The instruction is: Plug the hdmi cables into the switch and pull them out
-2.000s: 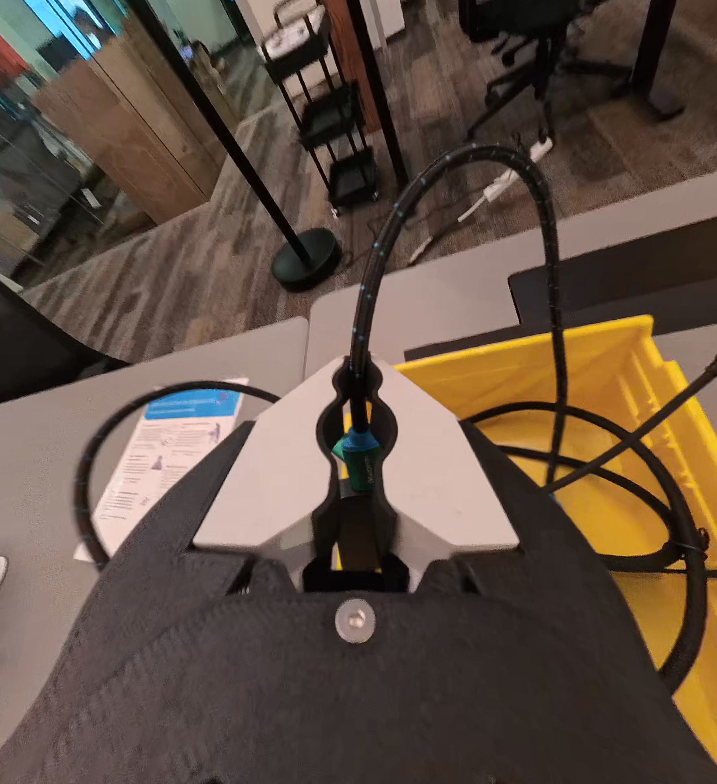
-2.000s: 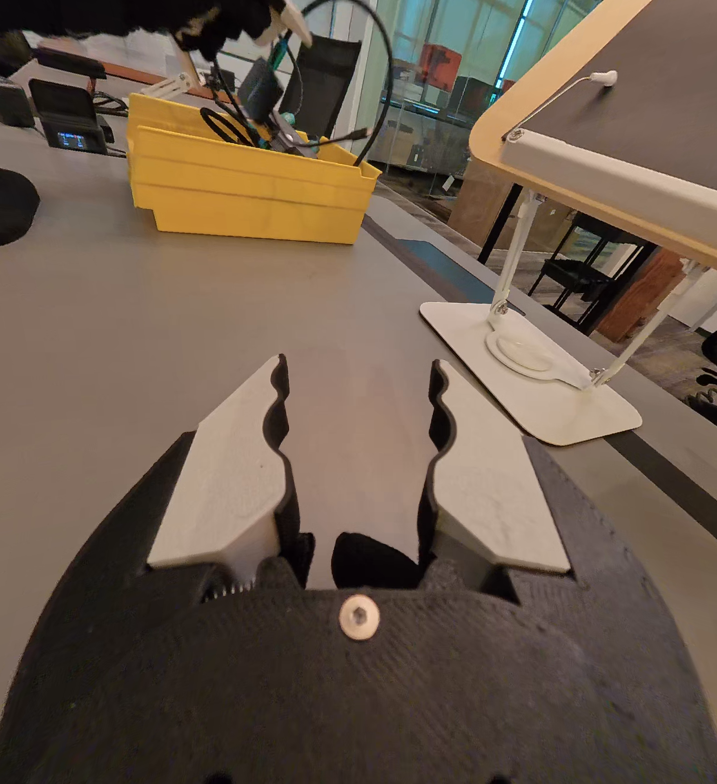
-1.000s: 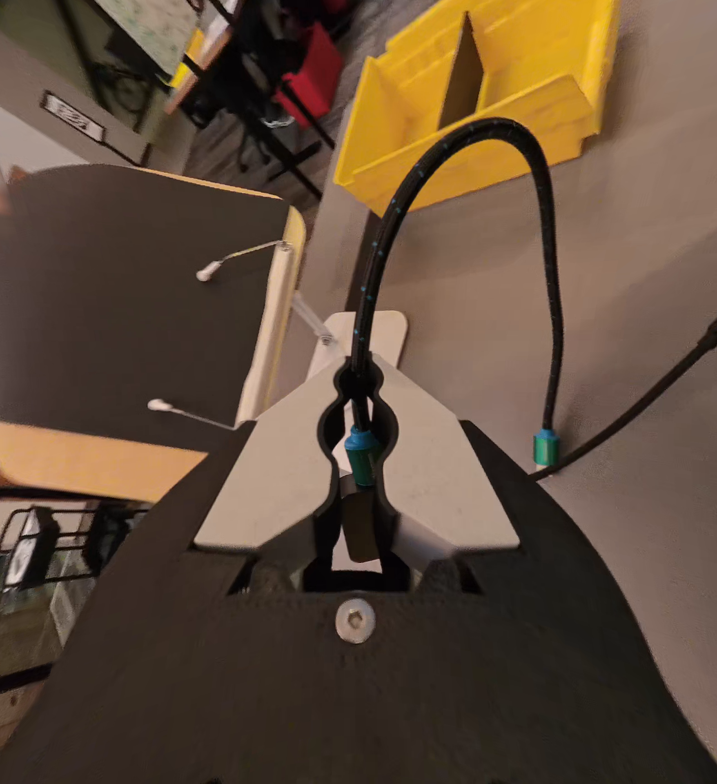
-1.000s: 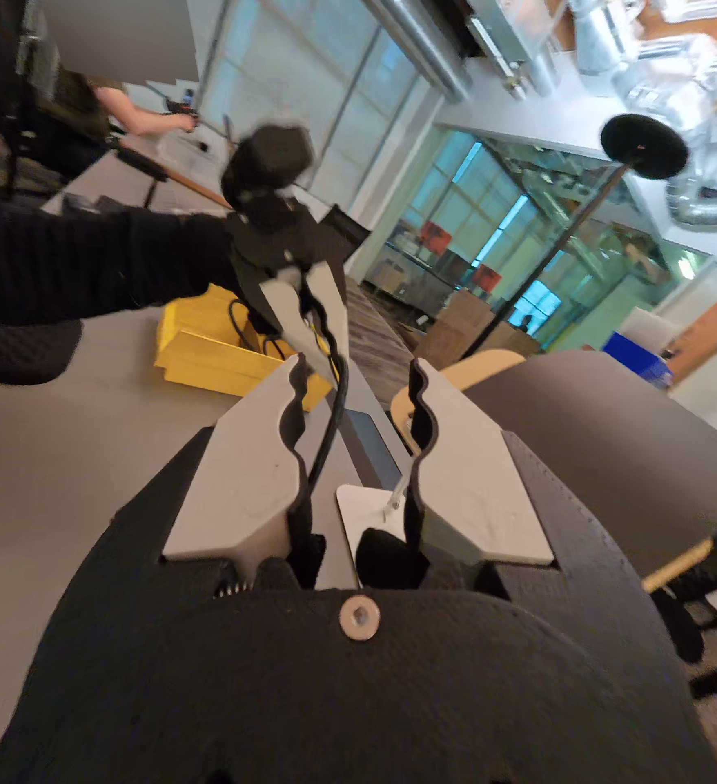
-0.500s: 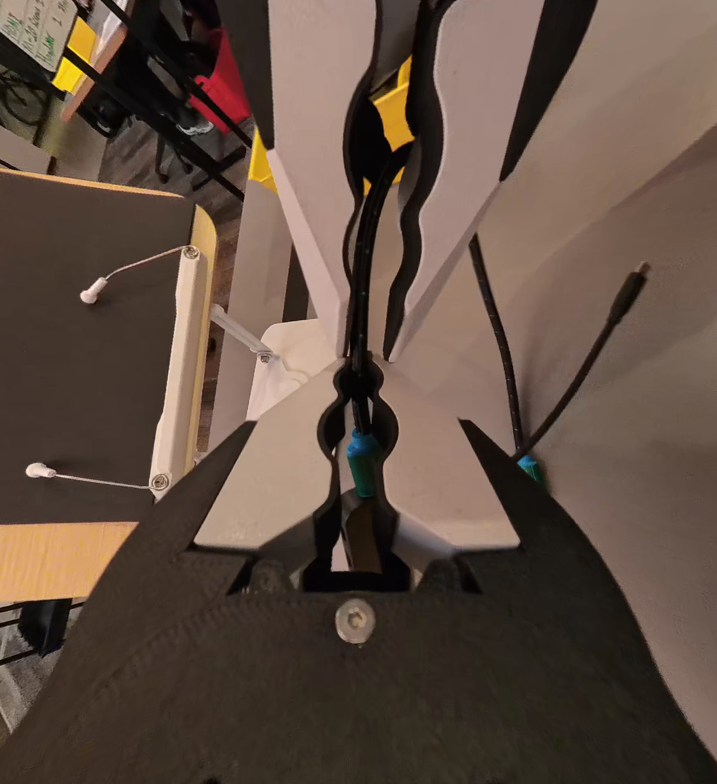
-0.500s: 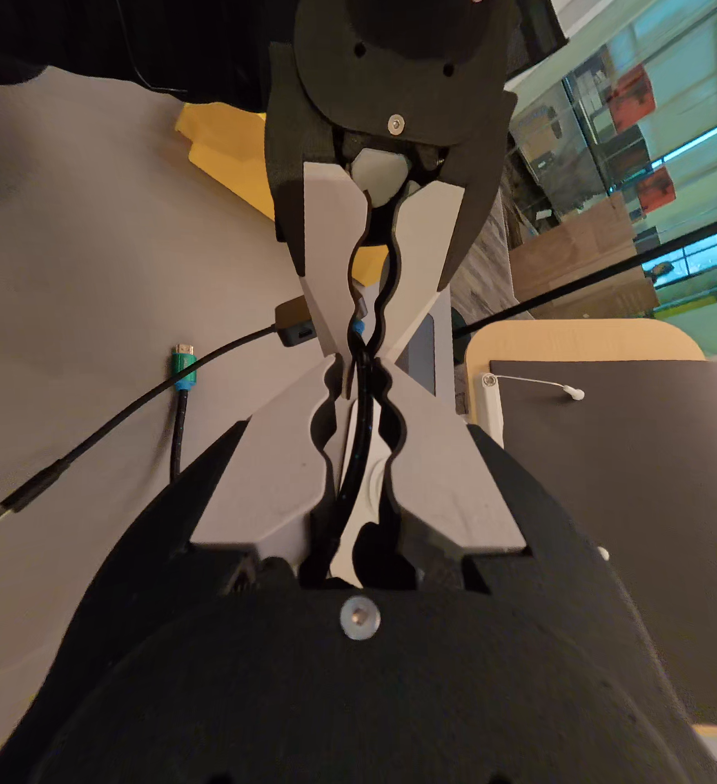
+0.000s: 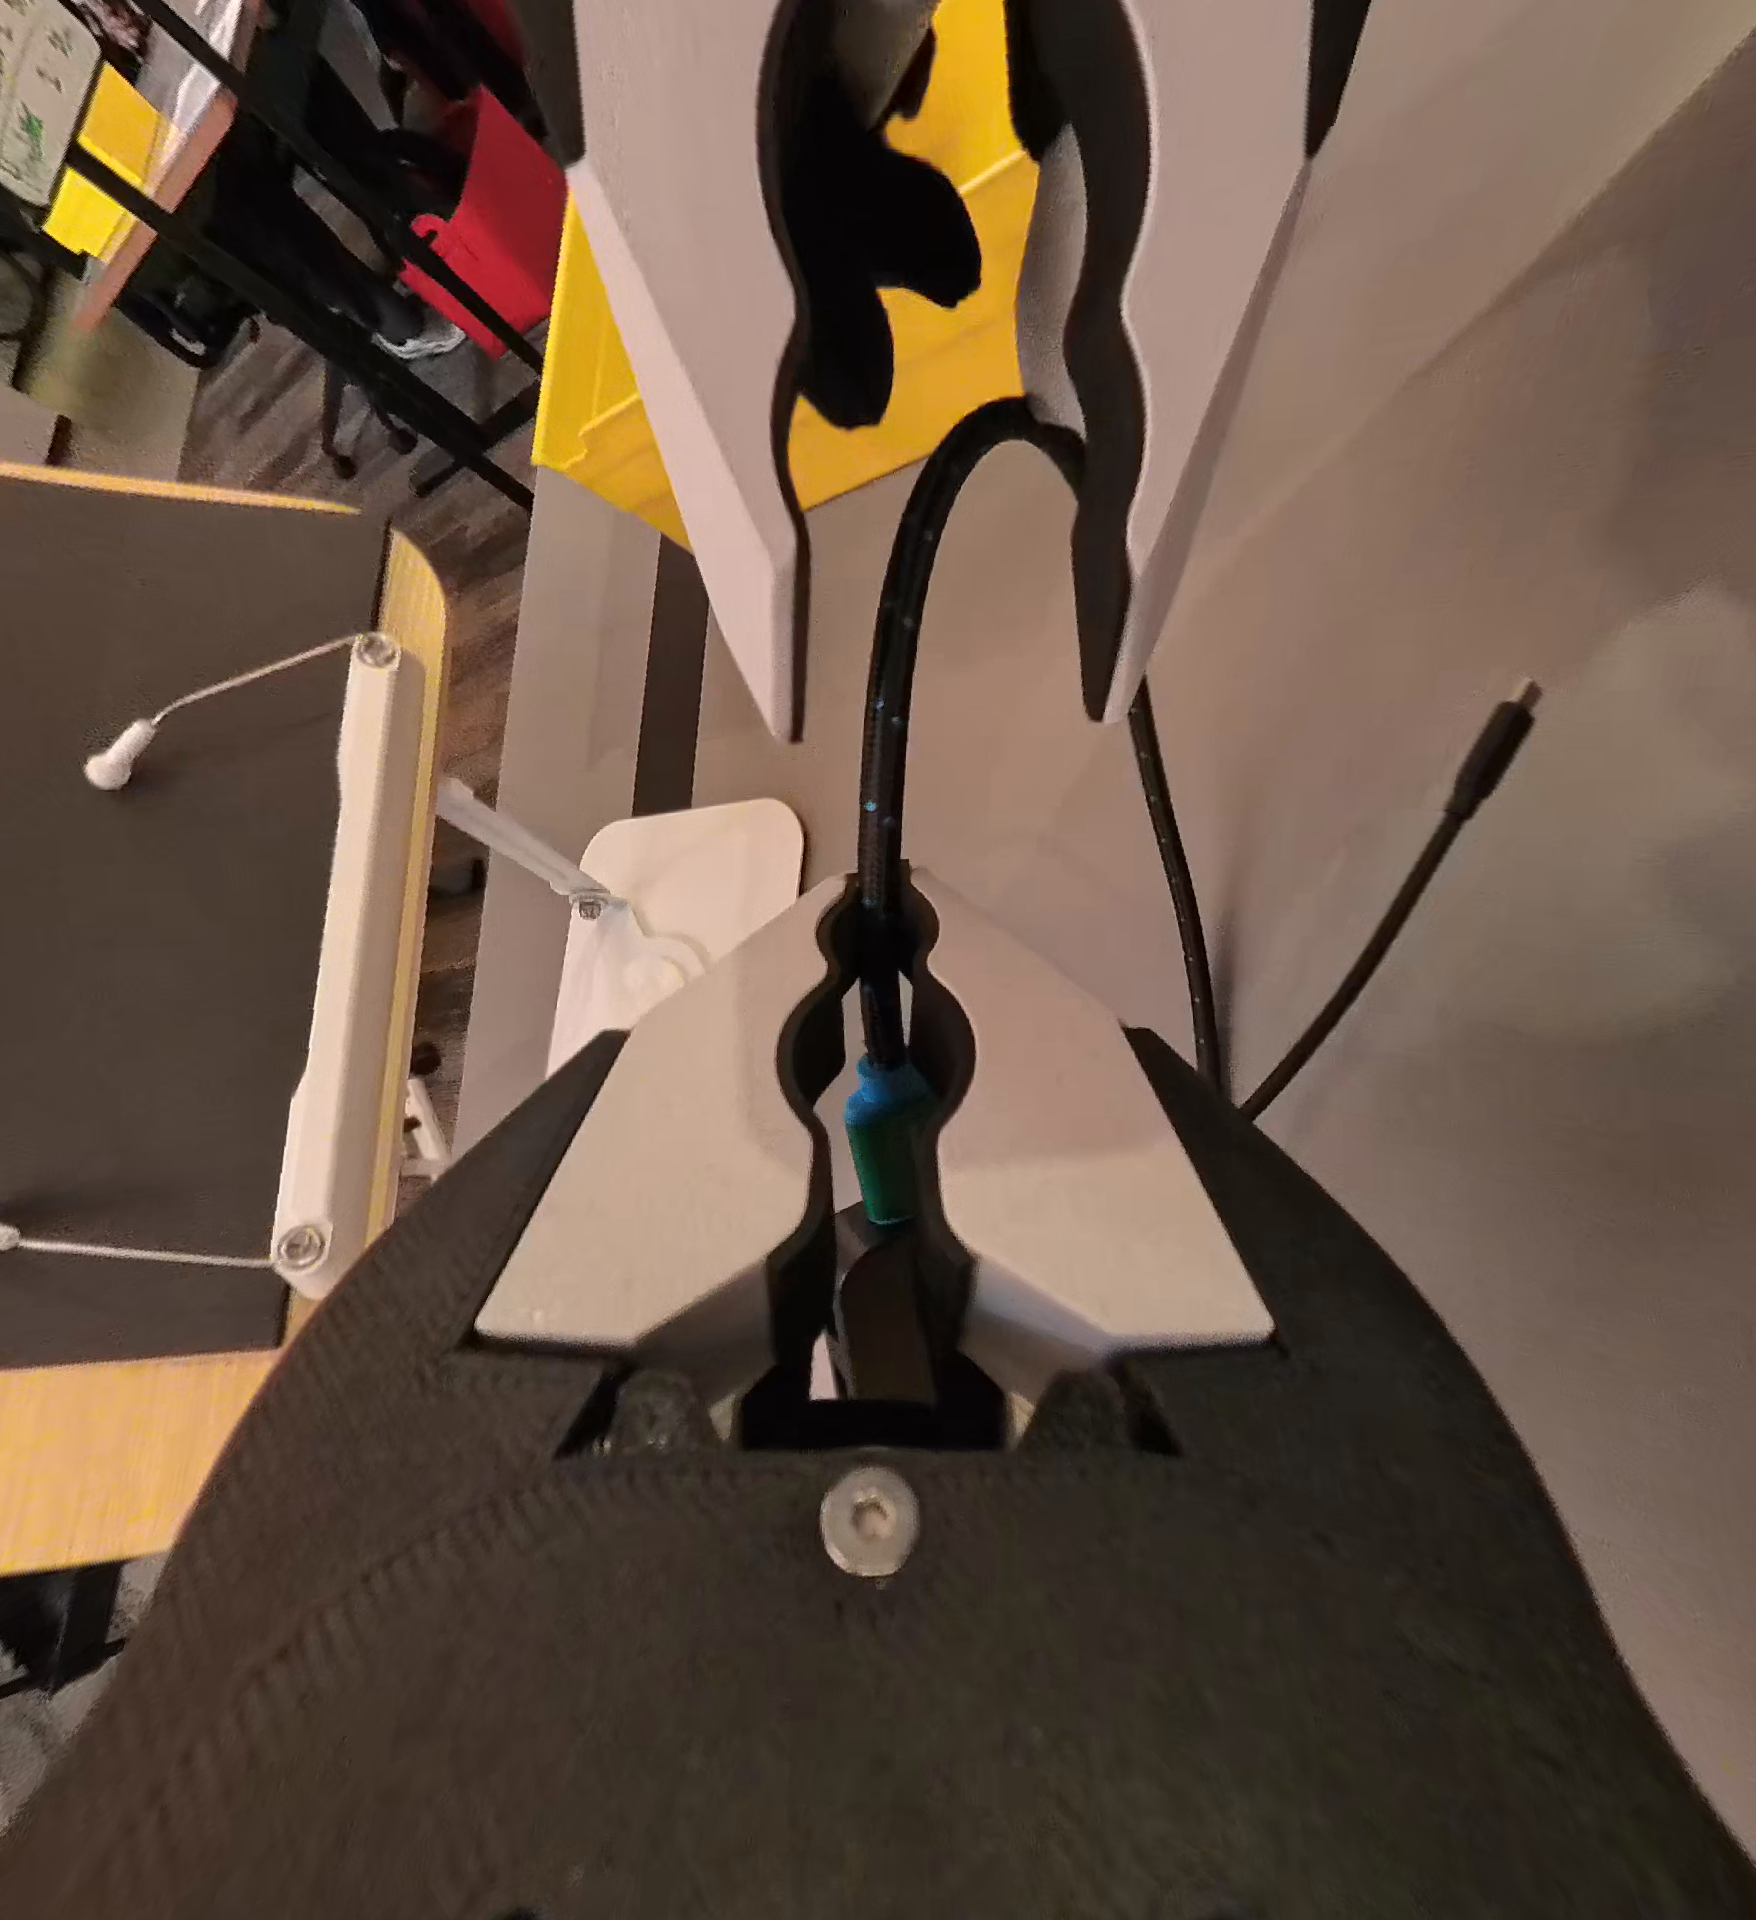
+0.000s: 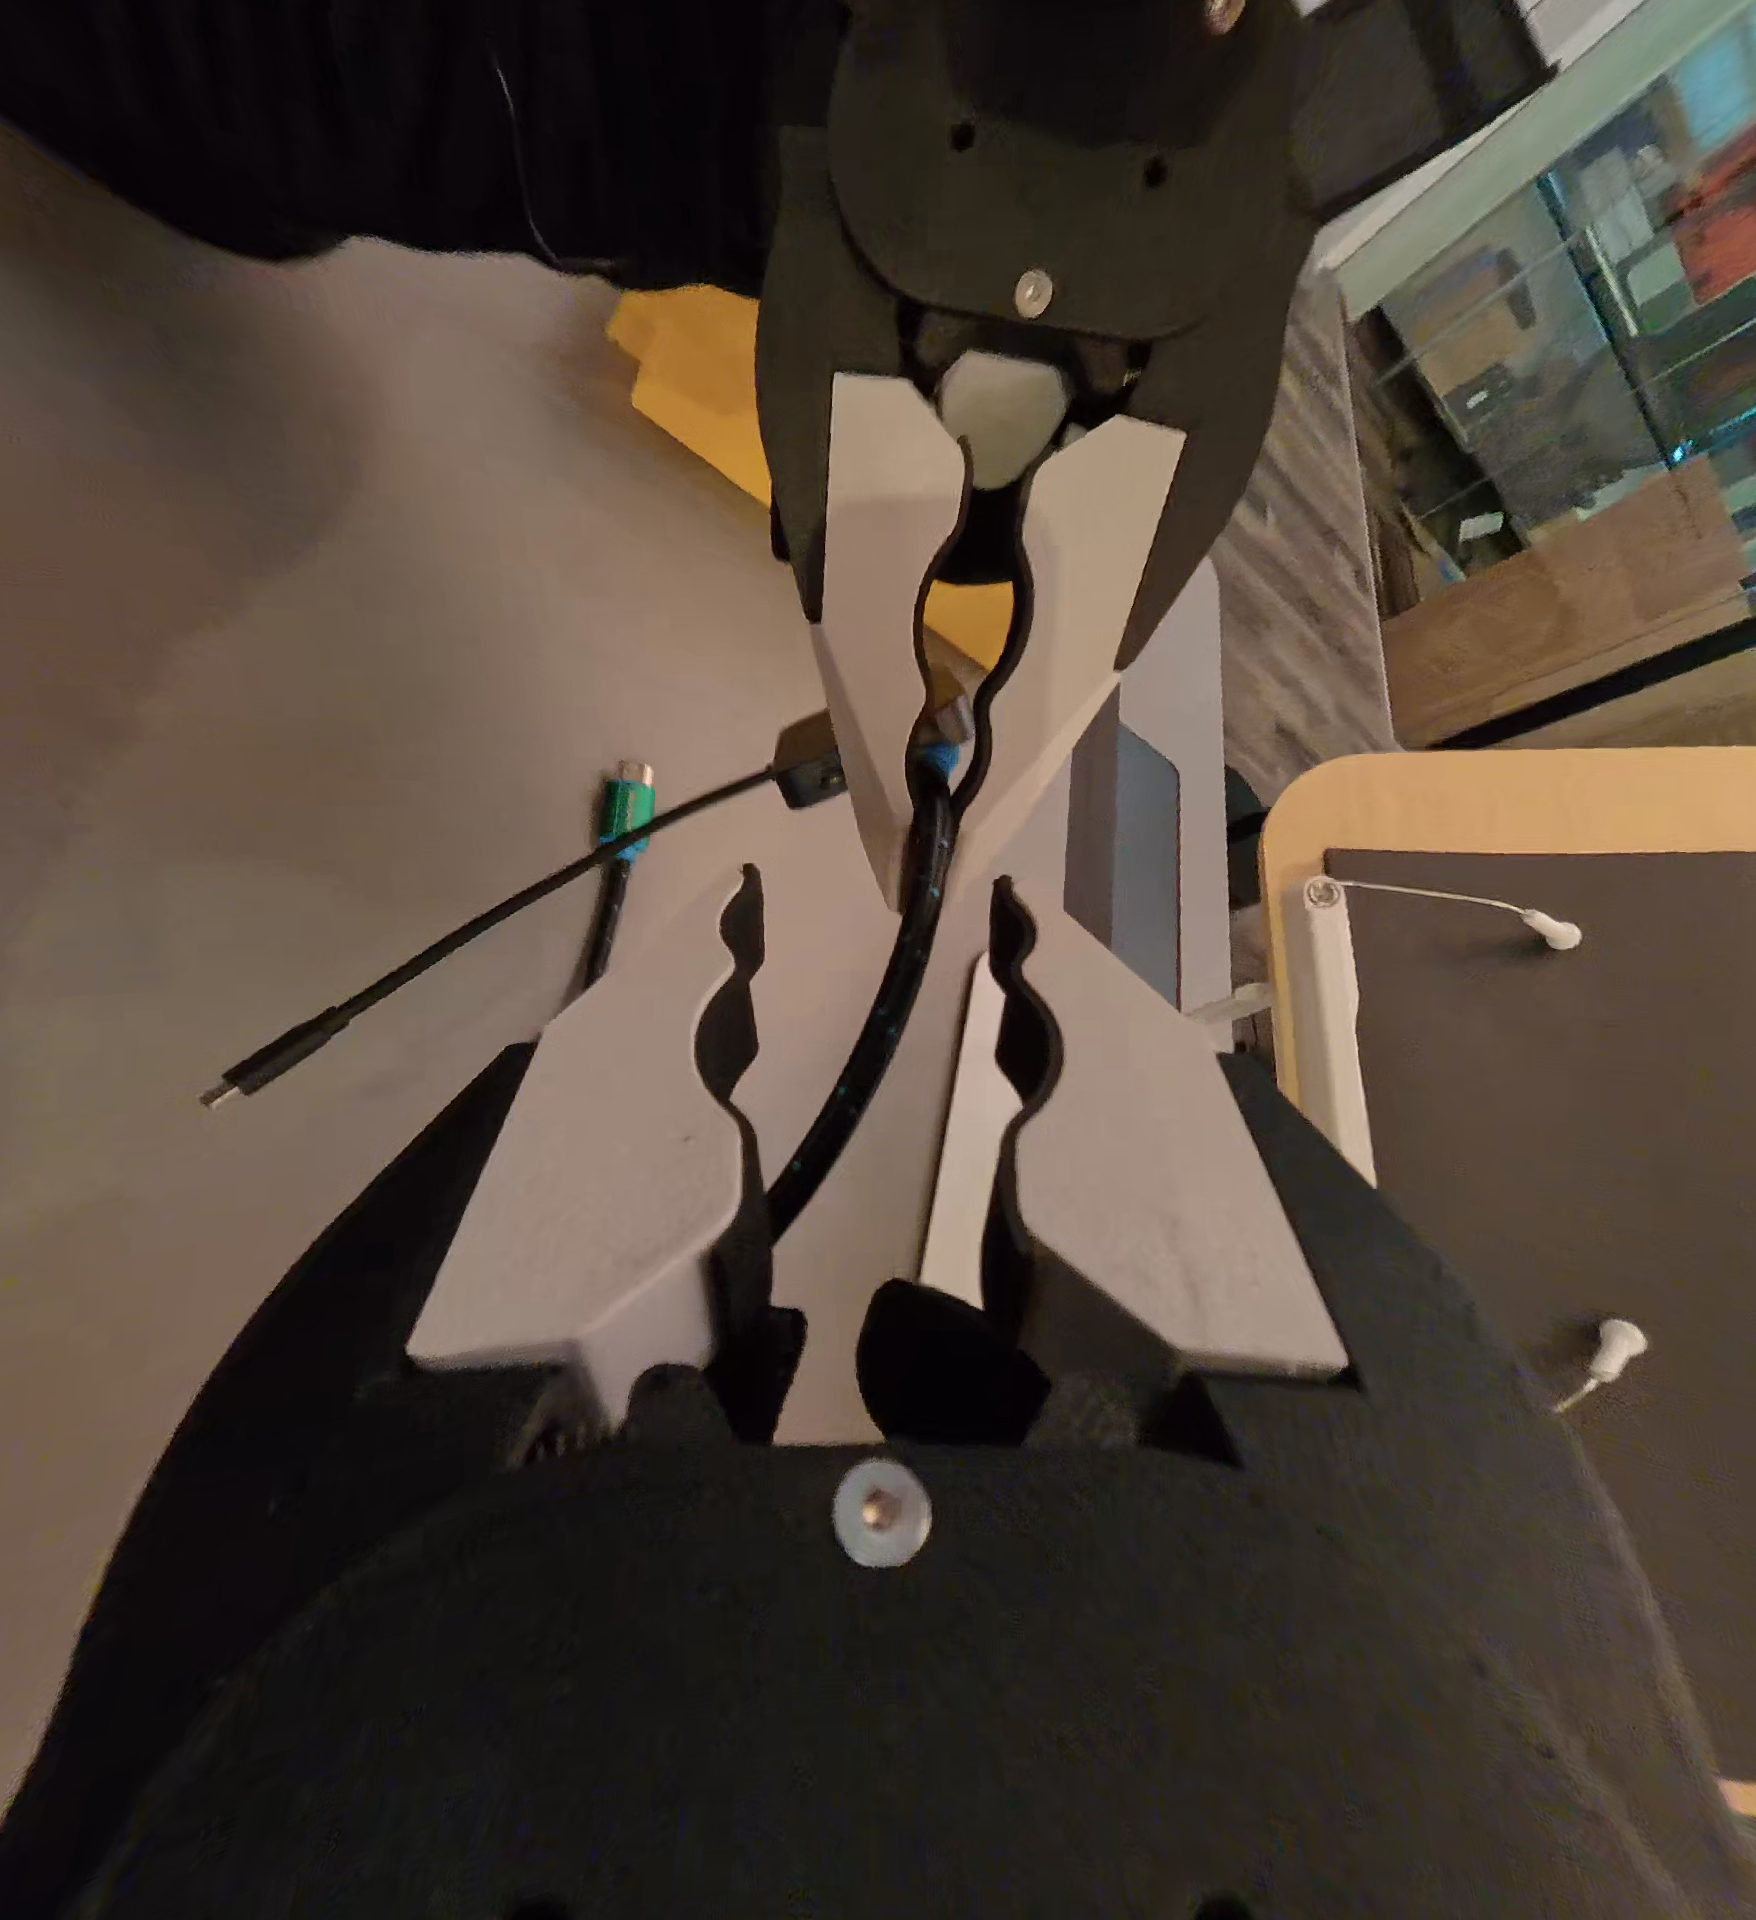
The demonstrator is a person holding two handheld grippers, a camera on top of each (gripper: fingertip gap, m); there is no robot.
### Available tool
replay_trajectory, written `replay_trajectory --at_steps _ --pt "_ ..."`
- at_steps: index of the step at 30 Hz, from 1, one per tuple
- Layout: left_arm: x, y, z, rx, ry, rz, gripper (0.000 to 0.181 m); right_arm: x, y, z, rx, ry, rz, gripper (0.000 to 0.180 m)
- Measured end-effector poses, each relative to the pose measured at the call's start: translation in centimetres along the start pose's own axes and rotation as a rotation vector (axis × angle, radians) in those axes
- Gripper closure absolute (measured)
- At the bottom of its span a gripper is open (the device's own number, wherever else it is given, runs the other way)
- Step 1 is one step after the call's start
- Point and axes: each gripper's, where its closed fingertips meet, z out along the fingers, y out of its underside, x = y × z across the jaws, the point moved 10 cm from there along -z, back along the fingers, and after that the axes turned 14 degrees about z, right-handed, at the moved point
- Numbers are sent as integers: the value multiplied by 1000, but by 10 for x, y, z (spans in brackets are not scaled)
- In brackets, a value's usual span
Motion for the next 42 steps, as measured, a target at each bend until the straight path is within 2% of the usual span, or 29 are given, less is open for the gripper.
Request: replay_trajectory --at_steps 2,5,7,14,18,25,31,42 --pt "2 -6 2 6 2 9 178 -8 8 -4 42 -39 29 140" --pt "4 -12 8 5 5 15 178 -12 22 -8 111 -7 67 141" --pt "6 -14 11 7 14 19 178 -13 21 -7 188 -40 96 146" --pt "7 -12 9 21 22 -5 178 -8 8 15 241 -92 92 147" --pt "5 -3 -6 20 14 -26 178 -10 -15 38 230 -120 70 144" --pt "3 13 -38 -57 -20 -40 178 -2 -46 63 216 -76 37 156" --pt "7 20 -43 -73 31 -43 178 -4 -44 73 258 -96 46 157" --pt "5 26 -30 -30 26 -58 178 -1 -36 70 208 -59 31 157"
